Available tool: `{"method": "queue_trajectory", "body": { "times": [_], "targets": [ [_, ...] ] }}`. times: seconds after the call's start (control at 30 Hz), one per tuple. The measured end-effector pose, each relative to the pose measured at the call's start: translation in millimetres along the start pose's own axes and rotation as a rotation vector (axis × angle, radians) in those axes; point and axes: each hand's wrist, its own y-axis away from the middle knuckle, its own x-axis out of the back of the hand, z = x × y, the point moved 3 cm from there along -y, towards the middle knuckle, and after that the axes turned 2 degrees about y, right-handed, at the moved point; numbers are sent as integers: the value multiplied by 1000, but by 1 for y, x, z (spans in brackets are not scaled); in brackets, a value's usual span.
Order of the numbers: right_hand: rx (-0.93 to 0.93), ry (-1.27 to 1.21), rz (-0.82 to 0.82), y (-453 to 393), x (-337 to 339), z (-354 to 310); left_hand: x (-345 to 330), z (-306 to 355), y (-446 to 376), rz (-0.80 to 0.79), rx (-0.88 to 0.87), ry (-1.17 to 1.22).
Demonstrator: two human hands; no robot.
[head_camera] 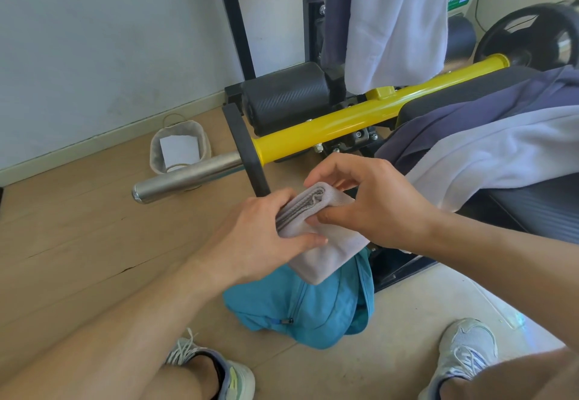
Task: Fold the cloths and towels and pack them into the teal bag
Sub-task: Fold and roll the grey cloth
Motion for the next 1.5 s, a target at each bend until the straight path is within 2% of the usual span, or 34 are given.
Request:
{"method": "queue_trajectory", "body": {
  "times": [0.17, 0.37, 0.47, 0.63, 0.7, 0.8, 0.83, 0.9, 1.0, 1.13, 1.27, 1.5],
  "targets": [
    [-54, -103, -79, -2, -1, 1, 2, 11, -1, -59, 47, 210],
    [-335, -124, -274, -4, 13, 25, 30, 6, -4, -194, 152, 589],
    [-371, -191, -269, -3, 13, 31, 37, -1, -2, -229, 194, 684],
    [-379, -264, -231, -8, 14, 30, 39, -5, -3, -169, 281, 853],
    [-402, -371, -151, -9, 14, 31, 38, -4, -3, -140, 313, 898],
    [-530, -712, 12, -9, 8, 35, 37, 2, -3, -71, 376, 1012],
    [-573, -819, 5, -9, 4, 35, 36, 5, -4, -53, 393, 1047],
    [-644, -952, -109, -8, -6, 30, 35, 10, -4, -17, 422, 1097],
    [-707, -958, -250, -4, -15, 25, 33, 11, -7, 18, 474, 1129],
    [-696, -949, -176, -6, -13, 27, 35, 5, -6, -30, 519, 1106],
    [-720, -935, -134, -6, -13, 33, 36, -3, -5, -156, 524, 931],
    [-720, -917, -99, -9, -16, 42, 37, -12, -9, -93, 547, 952]
  ]
}}
